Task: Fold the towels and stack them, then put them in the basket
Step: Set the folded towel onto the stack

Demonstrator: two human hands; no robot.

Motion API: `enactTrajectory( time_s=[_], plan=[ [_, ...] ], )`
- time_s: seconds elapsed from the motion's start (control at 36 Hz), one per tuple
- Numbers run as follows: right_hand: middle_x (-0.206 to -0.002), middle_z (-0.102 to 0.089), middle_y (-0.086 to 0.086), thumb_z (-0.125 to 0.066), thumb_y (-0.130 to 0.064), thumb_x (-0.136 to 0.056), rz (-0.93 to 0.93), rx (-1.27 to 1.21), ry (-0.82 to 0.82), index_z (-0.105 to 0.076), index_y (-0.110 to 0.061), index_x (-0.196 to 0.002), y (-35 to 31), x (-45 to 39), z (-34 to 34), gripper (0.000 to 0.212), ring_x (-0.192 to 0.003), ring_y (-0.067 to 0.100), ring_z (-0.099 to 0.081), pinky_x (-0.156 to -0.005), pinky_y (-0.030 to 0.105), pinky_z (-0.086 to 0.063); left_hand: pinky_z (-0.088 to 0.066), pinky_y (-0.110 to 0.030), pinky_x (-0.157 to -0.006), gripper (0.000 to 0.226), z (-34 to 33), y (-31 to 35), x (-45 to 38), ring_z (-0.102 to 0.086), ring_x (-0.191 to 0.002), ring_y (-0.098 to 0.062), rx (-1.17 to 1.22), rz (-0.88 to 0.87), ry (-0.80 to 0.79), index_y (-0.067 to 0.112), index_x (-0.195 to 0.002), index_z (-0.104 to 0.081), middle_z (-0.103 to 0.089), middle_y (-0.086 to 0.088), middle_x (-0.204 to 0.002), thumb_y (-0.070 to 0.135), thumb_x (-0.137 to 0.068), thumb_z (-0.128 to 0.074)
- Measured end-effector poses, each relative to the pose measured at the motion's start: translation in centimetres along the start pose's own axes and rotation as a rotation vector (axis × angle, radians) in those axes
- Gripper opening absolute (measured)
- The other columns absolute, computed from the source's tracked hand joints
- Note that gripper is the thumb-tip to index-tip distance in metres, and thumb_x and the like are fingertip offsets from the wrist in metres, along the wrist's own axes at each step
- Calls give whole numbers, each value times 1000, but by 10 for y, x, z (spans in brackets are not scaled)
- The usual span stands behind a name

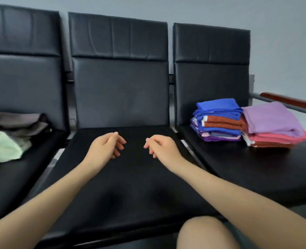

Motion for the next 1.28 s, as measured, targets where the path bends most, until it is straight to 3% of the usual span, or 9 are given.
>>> enactTrajectory(
  time_s=[0.31, 0.5, 0.69, 0.78, 0.86, 0.94, 1.03, 1.19, 1.28],
  plan=[
    [-63, -57, -4, -51, -23, -97, 33, 19, -330, -66, -15, -71, -53, -38, -191, 30, -55, 5, -51, -53, 10, -41, -50, -40, -82, 32, 196, -77, 17, -62, -77, -22, -325, 100, 314, 19, -82, -66, -68, -1, -81, 25, -100, -40],
    [-59, -57, -5, -52, -21, -95, -26, -18, -389, -63, -18, -64, -61, -49, -300, 32, -52, 10, -51, -63, 25, -44, -37, -30, -78, 23, 297, -113, 42, -57, -93, -20, -539, 220, 576, 13, -104, -66, -65, -2, -100, 25, -95, -49],
    [-67, -57, 3, -53, -45, -89, -46, 7, -463, -64, -2, -79, -87, -53, -409, 45, -65, 21, -55, -64, 32, -41, -41, -36, -81, 32, 371, -163, 85, -53, -110, -32, -567, 415, 767, 14, -114, -63, -60, -13, -118, 25, -89, -45],
    [-68, -57, 5, -55, -55, -85, -24, 51, -492, -54, -14, -67, -109, -52, -447, 45, -66, 30, -59, -64, 42, -52, -36, -44, -97, 39, 392, -181, 103, -39, -124, -39, -602, 591, 793, 13, -128, -54, -48, -20, -131, 24, -91, -44],
    [-72, -60, 1, -56, -62, -84, -48, 162, -532, -56, -14, -73, -122, -52, -470, 49, -66, 21, -58, -64, 34, -48, -31, -45, -104, 46, 401, -197, 115, -32, -130, -40, -591, 682, 753, 12, -138, -45, -41, -22, -139, 26, -94, -43],
    [-94, -63, -1, -55, -57, -86, -42, 313, -576, -60, -18, -95, -127, -51, -487, 40, -87, 22, -61, -65, 30, -42, -38, -40, -92, 45, 405, -205, 117, -42, -124, -35, -580, 629, 713, 14, -136, -48, -55, -14, -130, 32, -95, -44],
    [-91, -59, -4, -49, -45, -91, 43, 350, -562, -49, -26, -79, -130, -44, -497, 22, -86, 20, -58, -64, 30, -39, -39, -32, -77, 42, 406, -205, 116, -54, -100, -23, -496, 556, 713, 17, -133, -50, -61, 0, -108, 35, -95, -46],
    [-72, -50, -2, -52, -24, -94, 43, -271, -473, -49, -10, -72, -137, -28, -457, 26, -68, 9, -47, -65, 26, -39, -38, -29, -66, 39, 401, -187, 115, -56, -84, -15, -397, 482, 793, 18, -131, -53, -61, 2, -102, 31, -96, -45],
    [-82, -48, 4, -50, -20, -95, -18, -432, -453, -56, -1, -88, -146, -29, -422, 22, -77, 15, -45, -66, 28, -36, -38, -29, -66, 35, 392, -174, 110, -55, -77, -8, -338, 431, 801, 17, -126, -55, -61, 3, -104, 34, -98, -44]
  ],
)
Point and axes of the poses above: each hand's wrist, its own x-axis away from the middle knuckle, its own z-axis out of the back of the hand, y = z × x, the point moved 7 cm from there along -x, towards the middle knuckle
